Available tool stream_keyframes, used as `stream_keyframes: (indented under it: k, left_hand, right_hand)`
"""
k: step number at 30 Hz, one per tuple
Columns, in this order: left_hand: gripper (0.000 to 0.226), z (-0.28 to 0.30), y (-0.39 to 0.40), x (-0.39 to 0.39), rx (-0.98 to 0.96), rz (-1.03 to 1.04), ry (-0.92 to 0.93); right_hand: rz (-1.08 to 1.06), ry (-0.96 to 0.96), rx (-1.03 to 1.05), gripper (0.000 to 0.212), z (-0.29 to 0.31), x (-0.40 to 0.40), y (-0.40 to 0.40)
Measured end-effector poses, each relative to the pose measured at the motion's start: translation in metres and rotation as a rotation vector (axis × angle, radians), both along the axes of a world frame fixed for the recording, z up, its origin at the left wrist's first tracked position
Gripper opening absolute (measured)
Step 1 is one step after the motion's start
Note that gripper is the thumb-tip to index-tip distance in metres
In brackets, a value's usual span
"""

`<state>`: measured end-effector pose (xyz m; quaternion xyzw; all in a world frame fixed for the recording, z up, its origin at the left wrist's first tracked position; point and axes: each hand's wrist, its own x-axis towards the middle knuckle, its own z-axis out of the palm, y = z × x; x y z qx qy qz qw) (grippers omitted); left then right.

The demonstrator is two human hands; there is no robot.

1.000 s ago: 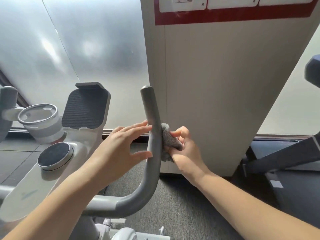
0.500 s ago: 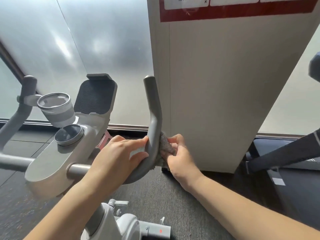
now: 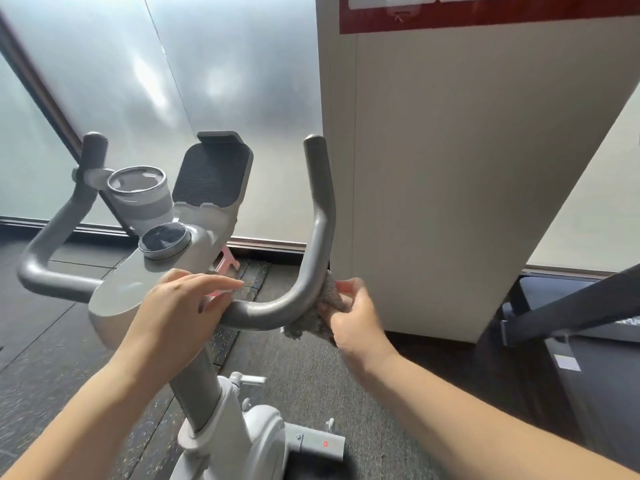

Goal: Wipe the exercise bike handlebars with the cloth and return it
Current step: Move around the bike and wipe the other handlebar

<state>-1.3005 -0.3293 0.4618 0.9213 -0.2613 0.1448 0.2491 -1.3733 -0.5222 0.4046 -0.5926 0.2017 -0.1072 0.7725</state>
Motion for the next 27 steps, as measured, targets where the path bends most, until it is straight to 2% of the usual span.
stream_keyframes:
  k: [3,7,10,16,20,27]
  left_hand:
    - [0.023,0.000,0.010,0.006,0.031,-0.043,0.013]
    - [0.015,0.003,0.017,0.011,0.074,-0.083,-0.007]
    - [0.013,0.004,0.027,0.014,0.113,-0.091,-0.024]
    - [0.032,0.001,0.051,0.018,0.164,-0.147,-0.019]
    - [0.041,0.001,0.060,0.021,0.184,-0.239,-0.016]
    - [0.041,-0.007,0.079,0.043,0.145,-0.275,-0.068]
  right_hand:
    - [-0.008,-0.016,0.010,0.020,-0.005,-0.004,0.009]
    - [-0.138,-0.042,-0.132,0.029,0.001,0.005,-0.004]
    - [-0.167,-0.053,-0.162,0.030,0.000,0.000,-0.001]
    - [-0.128,0.036,-0.026,0.024,-0.024,-0.017,0.058]
    - [-0.265,0.022,0.016,0.026,-0.020,-0.009,0.052]
    - [-0.330,0.060,-0.011,0.026,-0.023,-0.013,0.074]
